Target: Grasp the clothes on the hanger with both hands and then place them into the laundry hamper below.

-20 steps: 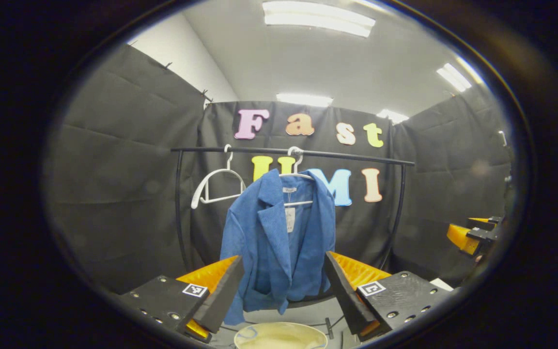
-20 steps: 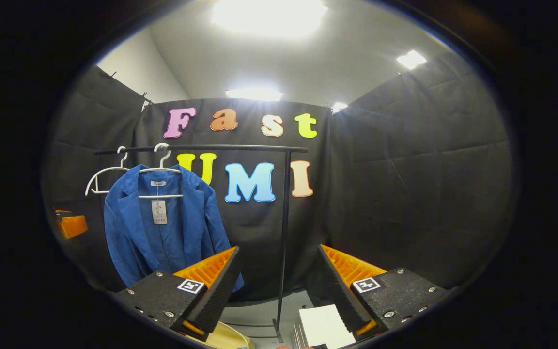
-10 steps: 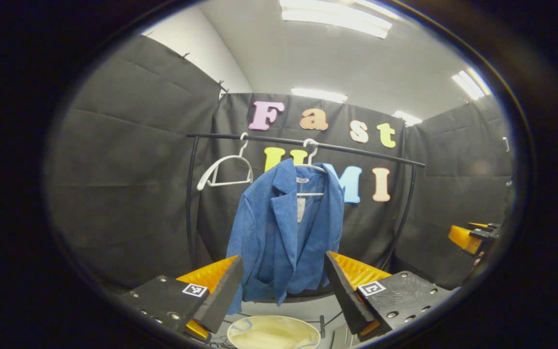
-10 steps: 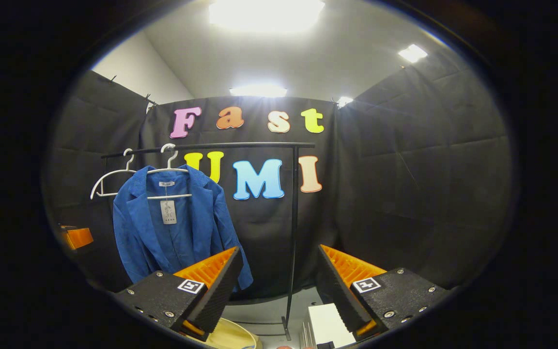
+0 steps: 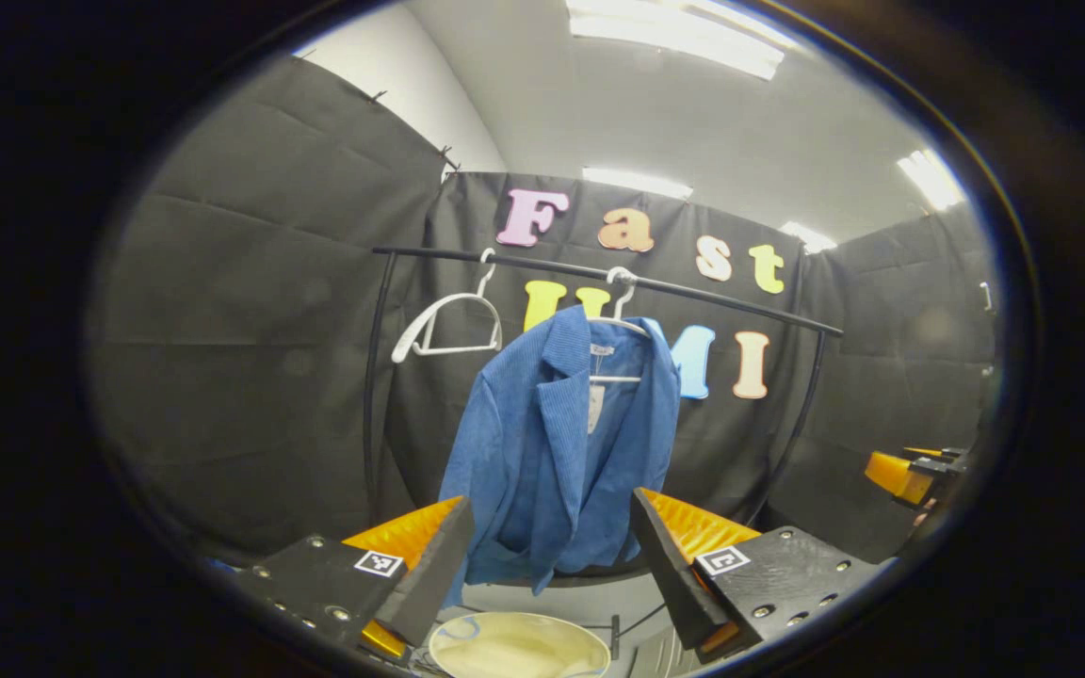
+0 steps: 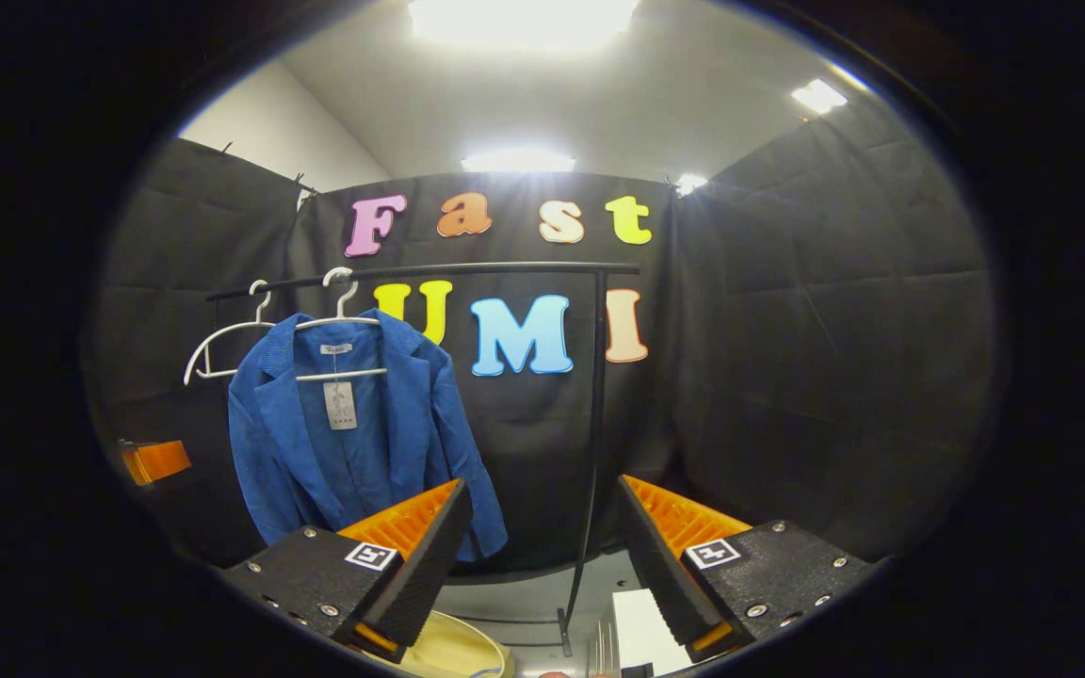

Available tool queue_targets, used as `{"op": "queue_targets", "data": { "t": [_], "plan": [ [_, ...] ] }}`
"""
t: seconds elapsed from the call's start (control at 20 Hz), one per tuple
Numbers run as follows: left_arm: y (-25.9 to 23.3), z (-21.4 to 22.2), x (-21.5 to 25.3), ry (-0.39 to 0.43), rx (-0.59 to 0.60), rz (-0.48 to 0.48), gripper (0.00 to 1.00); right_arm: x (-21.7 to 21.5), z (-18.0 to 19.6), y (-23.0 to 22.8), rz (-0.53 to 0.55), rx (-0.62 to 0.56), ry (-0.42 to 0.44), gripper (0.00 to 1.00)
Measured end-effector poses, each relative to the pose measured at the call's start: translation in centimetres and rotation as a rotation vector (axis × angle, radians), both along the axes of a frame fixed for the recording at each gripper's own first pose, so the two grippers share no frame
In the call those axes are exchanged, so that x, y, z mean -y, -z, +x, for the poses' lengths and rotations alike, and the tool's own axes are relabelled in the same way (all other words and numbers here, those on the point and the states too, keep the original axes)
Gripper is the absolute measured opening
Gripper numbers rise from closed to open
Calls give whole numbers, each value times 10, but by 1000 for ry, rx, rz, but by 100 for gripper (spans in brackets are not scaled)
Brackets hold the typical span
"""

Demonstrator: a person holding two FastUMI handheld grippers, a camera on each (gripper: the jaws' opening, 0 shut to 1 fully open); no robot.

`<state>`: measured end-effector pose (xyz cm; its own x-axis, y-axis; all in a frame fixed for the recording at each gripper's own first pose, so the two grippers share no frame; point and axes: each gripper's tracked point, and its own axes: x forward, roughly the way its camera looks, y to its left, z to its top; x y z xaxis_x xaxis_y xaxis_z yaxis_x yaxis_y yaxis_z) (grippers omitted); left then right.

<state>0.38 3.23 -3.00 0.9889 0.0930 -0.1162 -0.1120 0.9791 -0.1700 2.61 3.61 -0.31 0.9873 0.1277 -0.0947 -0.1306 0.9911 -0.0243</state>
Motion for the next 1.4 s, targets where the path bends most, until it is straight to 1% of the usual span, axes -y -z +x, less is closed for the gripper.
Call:
{"op": "queue_targets", "data": {
  "t": [0.15,0.25,0.4,0.5,0.55,0.65,0.7,0.8,0.85,0.9,1.0,1.05,1.1,1.4],
  "plan": [
    [-10,-2,-1,5,10,6,100,-21,18,-16,-24,32,-41,95],
    [-22,2,-3,7,29,7,90,-43,29,-27,-1,37,-81,95],
    [-39,16,-10,-14,55,-4,100,-74,45,-37,45,15,-151,95],
    [-47,29,-11,-22,59,-16,100,-80,58,-45,42,25,-162,95],
    [-50,38,-11,-27,56,-17,96,-84,66,-48,43,29,-167,95],
    [-55,55,-9,-42,51,-11,96,-94,84,-53,65,34,-185,95],
    [-57,66,-9,-52,46,-4,100,-100,95,-56,85,36,-196,95],
    [-58,87,-5,-74,33,-5,100,-113,118,-56,125,27,-222,95],
    [-55,98,-2,-85,23,-32,96,-120,131,-53,148,13,-239,95],
    [-53,109,4,-88,24,-67,100,-127,144,-50,171,-2,-255,95],
    [-48,126,12,-100,15,-91,100,-141,167,-44,203,-24,-288,95],
    [-41,140,13,-121,-2,-81,96,-147,176,-40,209,-39,-310,94],
    [-39,149,12,-141,-14,-70,100,-154,184,-36,207,-51,-337,94],
    [-29,207,3,-266,-32,-20,100,-202,229,2,163,-129,-470,95]
  ]
}}
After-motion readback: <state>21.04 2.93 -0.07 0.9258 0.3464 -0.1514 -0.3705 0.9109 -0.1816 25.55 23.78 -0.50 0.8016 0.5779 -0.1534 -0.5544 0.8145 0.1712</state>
